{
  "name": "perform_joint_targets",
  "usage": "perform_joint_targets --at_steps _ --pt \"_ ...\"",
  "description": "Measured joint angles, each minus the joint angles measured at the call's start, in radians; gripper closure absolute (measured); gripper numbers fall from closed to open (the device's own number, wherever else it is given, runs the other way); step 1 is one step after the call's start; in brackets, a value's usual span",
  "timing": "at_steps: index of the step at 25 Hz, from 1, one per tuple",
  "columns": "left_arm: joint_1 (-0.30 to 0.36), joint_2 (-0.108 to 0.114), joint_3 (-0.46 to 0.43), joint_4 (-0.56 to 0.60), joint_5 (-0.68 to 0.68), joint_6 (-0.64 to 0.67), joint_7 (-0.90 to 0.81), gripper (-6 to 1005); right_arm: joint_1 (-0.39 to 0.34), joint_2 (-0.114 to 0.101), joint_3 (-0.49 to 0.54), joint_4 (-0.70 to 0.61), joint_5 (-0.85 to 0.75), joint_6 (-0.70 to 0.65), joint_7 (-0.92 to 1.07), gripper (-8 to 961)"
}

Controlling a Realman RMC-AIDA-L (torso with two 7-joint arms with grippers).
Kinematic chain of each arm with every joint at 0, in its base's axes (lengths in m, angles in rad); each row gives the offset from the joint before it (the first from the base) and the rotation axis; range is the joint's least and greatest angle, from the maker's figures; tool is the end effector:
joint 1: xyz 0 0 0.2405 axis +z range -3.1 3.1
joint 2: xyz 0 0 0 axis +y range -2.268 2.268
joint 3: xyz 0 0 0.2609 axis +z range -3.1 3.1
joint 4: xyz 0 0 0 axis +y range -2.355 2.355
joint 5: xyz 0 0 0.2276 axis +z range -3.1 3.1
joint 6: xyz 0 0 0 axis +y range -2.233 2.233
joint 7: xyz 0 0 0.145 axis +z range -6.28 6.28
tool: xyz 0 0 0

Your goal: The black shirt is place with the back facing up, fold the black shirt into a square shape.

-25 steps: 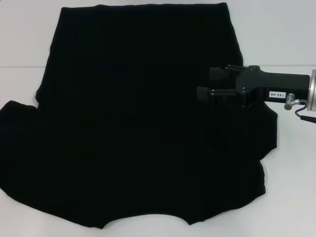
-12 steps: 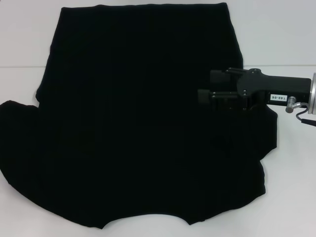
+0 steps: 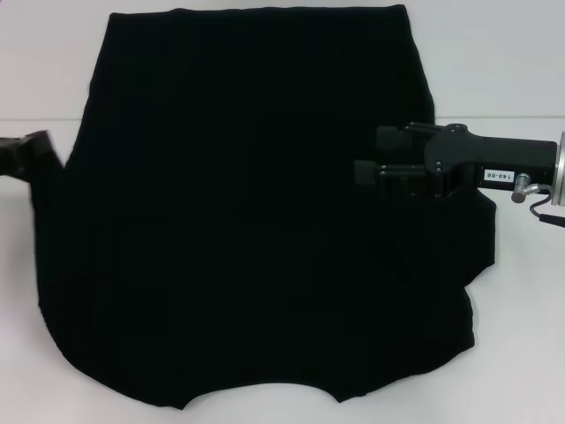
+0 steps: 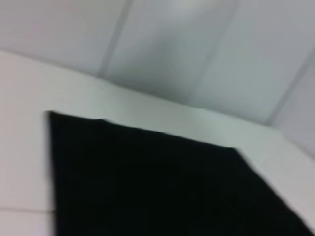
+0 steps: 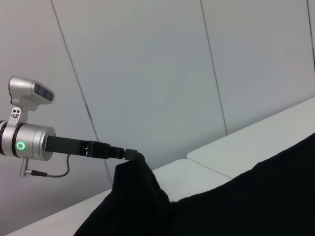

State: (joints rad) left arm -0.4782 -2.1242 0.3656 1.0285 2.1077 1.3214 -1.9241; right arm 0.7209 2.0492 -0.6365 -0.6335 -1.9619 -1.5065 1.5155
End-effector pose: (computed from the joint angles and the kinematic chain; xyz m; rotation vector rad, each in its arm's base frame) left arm -0.3253 0.3715 0.1126 -1.9790 -1.1302 -0.6955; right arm 0.2137 0.4067 0.0153 -2.6864 0.5988 0.8119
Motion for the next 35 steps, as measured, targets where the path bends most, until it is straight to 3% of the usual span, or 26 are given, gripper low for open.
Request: perform_joint_targets --at_steps 10,16,22,27,35 --pt "-0.053 -0.028 0.157 -0.19 -0.048 0.001 0.133 898 -0.004 -0.003 0.001 0.0 0.0 0.003 0.002 136" --pt "-0.066 -0.039 0.235 -0.245 -0.053 -0.004 0.197 871 -0.006 -0.007 0.008 0.0 0.002 0.002 0.003 137" --pt "-0.064 -0.031 0.222 -0.242 -0.071 0.016 0.198 750 -0.013 -0.018 0.023 0.0 0.047 0.001 0.003 139" --pt "-0.046 -0.029 0.175 -0.24 -0.061 -0.077 0.18 633 -0.015 -0.022 0.039 0.0 0.049 0.001 0.005 140" --pt "-0.04 -0.009 0.077 -0.238 0.078 -0.23 -0.07 330 -0.014 -0.024 0.041 0.0 0.05 0.008 0.006 142"
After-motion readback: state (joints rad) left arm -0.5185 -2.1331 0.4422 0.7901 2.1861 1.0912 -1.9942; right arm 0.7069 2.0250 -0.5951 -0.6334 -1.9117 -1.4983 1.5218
